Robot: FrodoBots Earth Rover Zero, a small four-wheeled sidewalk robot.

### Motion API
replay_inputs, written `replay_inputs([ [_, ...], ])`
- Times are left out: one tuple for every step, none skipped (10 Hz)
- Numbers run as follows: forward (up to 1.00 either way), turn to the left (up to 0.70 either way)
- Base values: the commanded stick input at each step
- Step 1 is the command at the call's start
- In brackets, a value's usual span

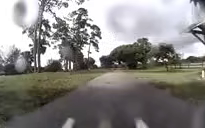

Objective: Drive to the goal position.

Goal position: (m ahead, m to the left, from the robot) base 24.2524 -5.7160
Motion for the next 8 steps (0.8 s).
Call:
replay_inputs([
  [1.0,-0.15],
  [1.0,-0.38],
  [1.0,-0.02],
  [1.0,0.0],
  [1.0,0.0],
  [1.0,0.0],
  [1.0,0.0],
  [1.0,0.0],
])
